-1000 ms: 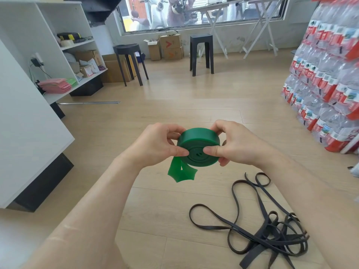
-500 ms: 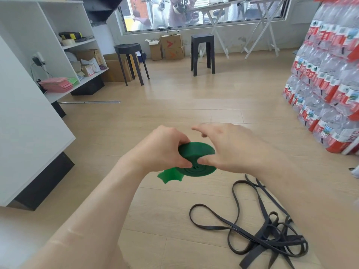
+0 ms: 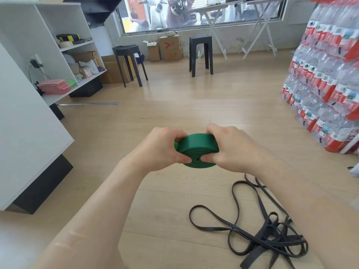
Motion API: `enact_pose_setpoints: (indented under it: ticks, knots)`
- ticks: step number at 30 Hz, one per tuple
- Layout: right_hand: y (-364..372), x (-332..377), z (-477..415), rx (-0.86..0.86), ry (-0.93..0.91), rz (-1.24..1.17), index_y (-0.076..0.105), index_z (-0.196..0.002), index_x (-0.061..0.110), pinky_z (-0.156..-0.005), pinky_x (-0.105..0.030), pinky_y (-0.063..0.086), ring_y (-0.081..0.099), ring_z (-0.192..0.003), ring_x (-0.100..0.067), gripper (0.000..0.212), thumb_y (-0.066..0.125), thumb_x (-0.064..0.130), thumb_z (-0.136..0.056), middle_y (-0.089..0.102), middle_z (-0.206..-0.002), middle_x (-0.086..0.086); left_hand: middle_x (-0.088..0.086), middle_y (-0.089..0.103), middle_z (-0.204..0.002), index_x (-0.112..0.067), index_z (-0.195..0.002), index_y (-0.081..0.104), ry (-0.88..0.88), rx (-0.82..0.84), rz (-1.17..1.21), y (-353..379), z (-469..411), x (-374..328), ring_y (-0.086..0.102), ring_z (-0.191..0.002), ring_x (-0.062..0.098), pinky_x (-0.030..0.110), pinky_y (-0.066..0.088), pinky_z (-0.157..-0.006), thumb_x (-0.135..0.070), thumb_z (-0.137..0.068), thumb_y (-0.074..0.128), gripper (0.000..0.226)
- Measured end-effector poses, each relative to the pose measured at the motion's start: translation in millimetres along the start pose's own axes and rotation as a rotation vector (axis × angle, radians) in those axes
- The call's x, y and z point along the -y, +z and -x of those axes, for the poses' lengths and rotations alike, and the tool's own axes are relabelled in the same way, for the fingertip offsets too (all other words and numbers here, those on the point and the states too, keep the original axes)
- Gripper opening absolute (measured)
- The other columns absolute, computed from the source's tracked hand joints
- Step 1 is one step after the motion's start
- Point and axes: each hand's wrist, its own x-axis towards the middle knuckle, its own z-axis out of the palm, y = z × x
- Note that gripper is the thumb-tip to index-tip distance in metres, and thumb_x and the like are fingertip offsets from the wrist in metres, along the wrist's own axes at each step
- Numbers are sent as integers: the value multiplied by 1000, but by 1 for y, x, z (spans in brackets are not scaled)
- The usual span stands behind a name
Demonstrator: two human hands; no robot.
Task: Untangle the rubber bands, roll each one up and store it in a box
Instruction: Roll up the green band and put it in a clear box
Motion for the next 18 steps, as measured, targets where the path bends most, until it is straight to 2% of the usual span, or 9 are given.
enact_pose_setpoints:
  ticks: [3,6,7,9,11,15,18]
  knots:
    - [2,0,0,56,-22,-22,50,-106,24,-69,-28,37,53,-85,-18,33,71,34,-83,57,-92,8,-14,66,-71,-27,-86,70,5,0,-41,-2,2,-1,57,-56,-1,15,45,-51,-27,-64,83,25]
    - [3,4,1,67,-81,111,43,-127,31,-77,-31,44,53,-91,-19,50,67,39,-84,58,-100,9,-11,68,-71,-27,-85,72,12,17,-109,-4,3,-2,57,-61,2,18,45,-54,-33,-62,83,26]
    - [3,6,2,57,-101,168,43,-128,32,-79,-33,47,55,-93,-20,52,67,42,-83,60,-102,9,-11,68,-72,-27,-86,72,11,31,-123,-4,3,-3,57,-62,2,19,45,-55,-34,-62,83,27]
    - [5,5,0,51,-113,212,53,-111,29,-75,-34,48,59,-90,-20,38,69,45,-81,62,-94,8,-11,68,-73,-28,-86,72,7,60,-152,-3,4,-5,57,-63,2,19,43,-53,-37,-60,84,31]
    - [6,3,-1,68,-88,168,52,-94,27,-66,-31,43,55,-80,-18,29,71,43,-79,55,-80,10,-12,68,-80,-29,-90,70,-10,74,-147,-3,4,-6,57,-64,1,18,42,-53,-38,-59,85,36]
    - [5,-2,-2,48,-31,66,49,-96,20,-61,-29,37,50,-74,-15,34,73,39,-80,51,-79,9,-14,62,-97,-33,-96,63,-54,-12,-102,-5,4,-8,54,-68,-3,17,41,-54,-41,-59,86,44]
    - [5,-3,-3,34,-7,37,50,-101,18,-65,-30,40,51,-78,-17,37,73,37,-80,54,-85,5,-13,65,-100,-32,-96,63,-58,-51,-158,-6,4,-11,56,-75,5,17,41,-58,-43,-60,85,44]
